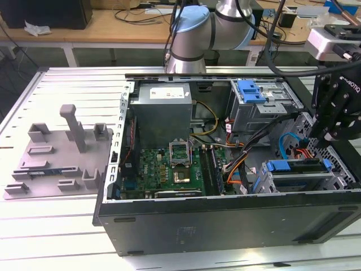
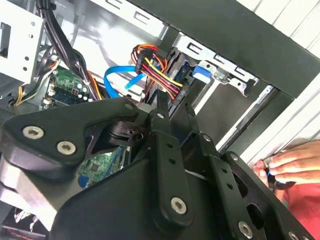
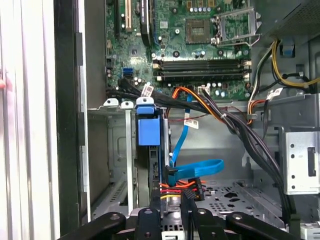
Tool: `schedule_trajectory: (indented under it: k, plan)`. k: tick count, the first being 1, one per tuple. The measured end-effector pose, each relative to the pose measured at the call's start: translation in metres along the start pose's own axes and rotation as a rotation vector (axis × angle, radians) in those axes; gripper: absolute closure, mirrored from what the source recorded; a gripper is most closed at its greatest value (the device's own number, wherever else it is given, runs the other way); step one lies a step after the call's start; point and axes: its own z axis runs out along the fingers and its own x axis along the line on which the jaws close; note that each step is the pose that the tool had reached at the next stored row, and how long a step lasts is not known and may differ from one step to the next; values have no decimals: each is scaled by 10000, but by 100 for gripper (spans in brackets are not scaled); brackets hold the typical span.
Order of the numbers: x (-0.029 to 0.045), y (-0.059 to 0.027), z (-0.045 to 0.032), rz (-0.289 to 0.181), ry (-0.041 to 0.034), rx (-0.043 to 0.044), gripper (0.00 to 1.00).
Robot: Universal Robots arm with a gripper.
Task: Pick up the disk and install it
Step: 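Insert the second disk wire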
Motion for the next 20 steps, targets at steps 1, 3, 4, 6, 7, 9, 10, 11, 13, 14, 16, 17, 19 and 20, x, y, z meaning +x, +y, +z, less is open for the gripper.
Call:
schedule_trajectory:
  k: [1,3,4,6,7,9,10,11,13,14,16,17,19,20]
  plan:
    - [-6,1,0,-9,1,-14,70]
    - [-47,2,-2,-63,5,-28,70]
    - [-65,4,-2,-119,5,-31,70]
    - [-78,10,-2,-233,10,-35,70]
    - [-77,21,0,-344,12,-35,70]
    - [-77,38,1,-431,16,-32,70]
    - [-76,41,1,-462,18,-31,70]
    - [-76,42,2,-476,20,-31,70]
    - [-76,45,4,-500,71,-50,70]
    - [-76,45,3,-503,86,-54,70]
    - [-76,44,3,-506,86,-55,70]
    - [-77,44,3,-506,86,-55,70]
    - [-77,44,3,-506,86,-55,70]
    - [-77,43,3,-507,87,-56,70]
